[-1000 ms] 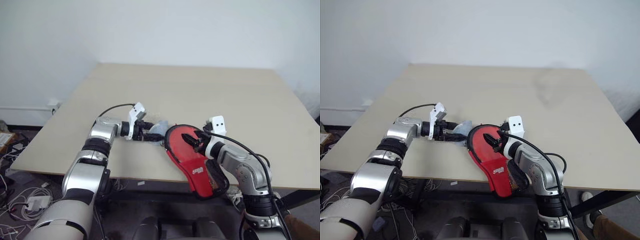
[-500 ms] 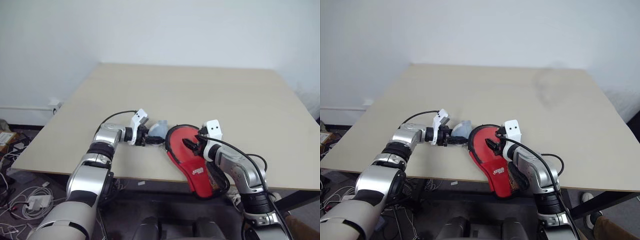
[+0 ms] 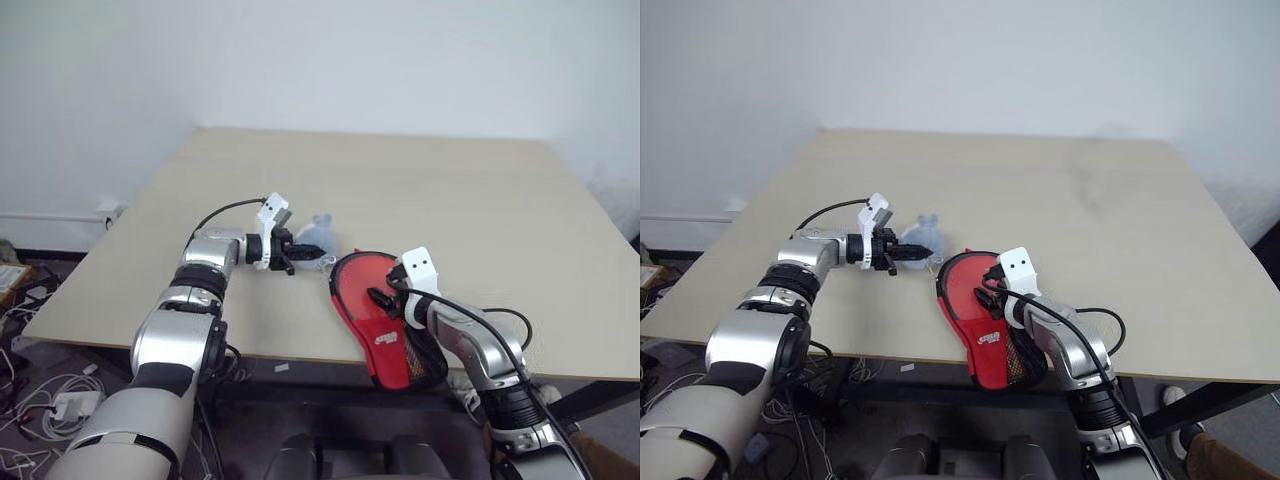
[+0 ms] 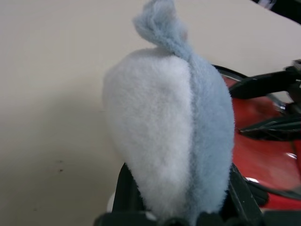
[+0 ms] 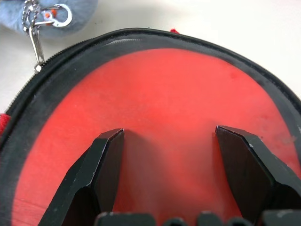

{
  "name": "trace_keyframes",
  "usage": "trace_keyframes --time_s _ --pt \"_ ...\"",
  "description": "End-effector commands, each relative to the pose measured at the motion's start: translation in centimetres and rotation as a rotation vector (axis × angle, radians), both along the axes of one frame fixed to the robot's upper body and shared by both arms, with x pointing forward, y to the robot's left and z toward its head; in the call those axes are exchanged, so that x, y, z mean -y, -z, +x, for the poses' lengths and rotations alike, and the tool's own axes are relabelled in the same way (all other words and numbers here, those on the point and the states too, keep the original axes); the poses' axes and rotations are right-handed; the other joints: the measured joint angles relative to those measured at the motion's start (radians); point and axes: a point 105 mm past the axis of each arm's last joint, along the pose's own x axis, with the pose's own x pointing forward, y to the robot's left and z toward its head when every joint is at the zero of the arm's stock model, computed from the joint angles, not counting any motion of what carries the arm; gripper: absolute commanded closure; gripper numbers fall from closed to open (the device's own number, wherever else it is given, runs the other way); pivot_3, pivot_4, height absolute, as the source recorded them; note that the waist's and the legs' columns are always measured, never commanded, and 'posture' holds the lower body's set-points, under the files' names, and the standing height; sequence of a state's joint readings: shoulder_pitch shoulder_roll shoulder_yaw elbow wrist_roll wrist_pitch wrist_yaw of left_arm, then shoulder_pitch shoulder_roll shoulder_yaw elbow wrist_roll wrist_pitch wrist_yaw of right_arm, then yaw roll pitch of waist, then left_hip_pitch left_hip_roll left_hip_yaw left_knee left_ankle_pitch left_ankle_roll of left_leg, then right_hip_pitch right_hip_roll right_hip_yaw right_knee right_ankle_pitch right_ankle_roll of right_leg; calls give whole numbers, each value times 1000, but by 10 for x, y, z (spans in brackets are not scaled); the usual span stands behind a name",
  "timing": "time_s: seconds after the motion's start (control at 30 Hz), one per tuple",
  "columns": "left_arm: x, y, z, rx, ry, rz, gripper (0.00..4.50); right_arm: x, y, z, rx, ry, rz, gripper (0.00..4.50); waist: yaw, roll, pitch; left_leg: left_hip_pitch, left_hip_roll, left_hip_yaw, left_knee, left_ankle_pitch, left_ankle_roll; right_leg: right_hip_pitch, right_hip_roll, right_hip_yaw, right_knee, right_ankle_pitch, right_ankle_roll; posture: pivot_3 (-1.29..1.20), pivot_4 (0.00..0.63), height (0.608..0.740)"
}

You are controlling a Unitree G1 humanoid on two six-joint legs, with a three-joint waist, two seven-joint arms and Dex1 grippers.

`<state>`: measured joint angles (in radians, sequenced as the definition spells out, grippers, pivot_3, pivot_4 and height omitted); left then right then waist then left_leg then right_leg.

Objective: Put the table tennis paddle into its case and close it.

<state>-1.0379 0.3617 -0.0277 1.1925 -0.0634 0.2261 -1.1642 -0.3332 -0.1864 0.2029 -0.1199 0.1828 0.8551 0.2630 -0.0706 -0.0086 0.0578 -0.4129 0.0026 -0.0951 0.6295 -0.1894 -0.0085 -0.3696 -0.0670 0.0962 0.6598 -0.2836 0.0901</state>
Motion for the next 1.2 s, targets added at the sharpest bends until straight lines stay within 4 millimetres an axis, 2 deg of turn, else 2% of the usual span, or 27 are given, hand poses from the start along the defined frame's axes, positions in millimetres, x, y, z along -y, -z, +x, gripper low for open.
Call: trace_keyframes --time_s 0.03,0.1,0.17,0.27,0.43,0.7,0.8,0.87,0.93,1.03,1.2 --pt "4 -31 28 182 -124 84 4105 16 33 -9 -119 42 -82 1112 0 -2 -1 0 0 0 0 0 0 0 0 0 0 0 0 0 0 740" --pt "1 -28 41 226 -253 160 4106 18 32 -9 -115 42 -83 1112 1 -4 -2 0 0 -1 0 0 0 0 0 0 0 0 0 0 0 740" --pt "7 -29 47 239 -313 169 4106 20 30 -9 -106 44 -86 1112 1 -4 -2 0 0 -1 0 0 0 1 0 0 0 0 0 0 0 740" --pt "23 -37 55 282 -373 157 4106 24 28 -8 -95 49 -92 1112 1 -5 -2 0 0 -1 0 0 0 1 0 0 0 0 0 0 0 740" --pt "62 -52 60 330 -435 85 4107 27 25 -7 -70 48 -112 1112 12 -5 -2 0 -1 -1 0 0 0 2 0 0 0 0 0 0 0 740" --pt "132 -62 46 397 -340 21 4108 32 20 -6 -33 72 -117 1112 27 -5 -2 0 -2 0 1 0 0 2 -1 0 -1 0 0 0 0 740" --pt "150 -65 38 432 -274 -13 4108 36 18 -4 -21 94 -120 1112 27 -5 -2 0 -2 0 1 0 -1 2 -2 0 -1 0 0 0 0 740" --pt "173 -48 18 387 -83 -8 4108 42 11 -1 8 124 -100 1112 27 -5 -2 0 -2 0 1 0 -1 2 -2 0 -1 0 0 0 0 740" --pt "183 -37 5 356 23 -17 4108 46 7 2 26 143 -96 1112 27 -5 -2 -1 -2 1 0 1 -1 1 -1 0 -1 0 0 0 0 740" --pt "181 -26 -4 334 94 -27 3146 51 6 4 36 168 -99 1112 25 -5 -2 -1 -2 1 0 1 -1 1 -2 0 -2 0 0 0 0 740" --pt "173 -19 -11 334 190 -12 1208 56 7 6 38 191 -103 1112 25 -5 -2 -1 -2 1 -1 1 -1 1 -2 0 -2 0 0 0 0 740"
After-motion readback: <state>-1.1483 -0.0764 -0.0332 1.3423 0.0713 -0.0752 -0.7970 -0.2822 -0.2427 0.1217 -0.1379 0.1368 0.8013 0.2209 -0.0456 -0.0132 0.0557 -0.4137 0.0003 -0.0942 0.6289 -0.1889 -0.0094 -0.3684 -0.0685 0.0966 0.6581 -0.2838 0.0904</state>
